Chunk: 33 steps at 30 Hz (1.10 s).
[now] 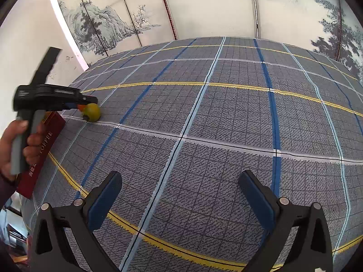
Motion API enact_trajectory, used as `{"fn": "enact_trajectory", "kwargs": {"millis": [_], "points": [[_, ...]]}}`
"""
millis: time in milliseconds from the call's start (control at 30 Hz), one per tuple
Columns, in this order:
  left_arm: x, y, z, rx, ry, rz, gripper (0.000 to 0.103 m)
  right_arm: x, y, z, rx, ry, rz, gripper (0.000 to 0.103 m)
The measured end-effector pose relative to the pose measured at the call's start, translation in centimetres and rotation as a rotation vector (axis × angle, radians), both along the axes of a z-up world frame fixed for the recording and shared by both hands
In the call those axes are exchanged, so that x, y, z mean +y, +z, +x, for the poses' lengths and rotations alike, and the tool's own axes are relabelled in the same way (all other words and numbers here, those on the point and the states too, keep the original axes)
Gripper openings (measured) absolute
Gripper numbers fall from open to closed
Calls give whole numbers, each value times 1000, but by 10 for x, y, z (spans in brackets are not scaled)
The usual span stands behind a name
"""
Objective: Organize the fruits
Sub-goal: 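Reach to the other orange and grasp it with the left gripper, then carry the orange over the tin and open the left gripper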
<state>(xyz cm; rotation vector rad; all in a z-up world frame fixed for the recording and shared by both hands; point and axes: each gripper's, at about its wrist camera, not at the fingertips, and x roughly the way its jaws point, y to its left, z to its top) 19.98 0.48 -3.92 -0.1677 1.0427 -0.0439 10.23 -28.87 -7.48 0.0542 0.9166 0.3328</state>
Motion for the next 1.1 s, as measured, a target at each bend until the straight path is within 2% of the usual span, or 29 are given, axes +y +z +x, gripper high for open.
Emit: {"fn": "enact_trajectory", "kwargs": {"millis": [200, 367, 533, 700, 867, 1100], "points": [[1, 36, -57, -73, -18, -20, 40, 9, -2, 1, 4, -2, -71, 103], [10, 53, -109, -118, -11, -18, 40, 29, -8, 1, 9, 14, -227, 103], [25, 56, -153, -135, 4, 0, 41, 27, -7, 0, 7, 22, -223, 103], [60, 59, -188, -156, 74, -12, 41, 27, -7, -2, 7, 17, -226, 103], [95, 57, -212, -163, 147, 9, 41, 27, -7, -3, 6, 13, -227, 103], [121, 40, -233, -144, 195, 22, 41, 27, -6, -5, 7, 5, -228, 103]]}}
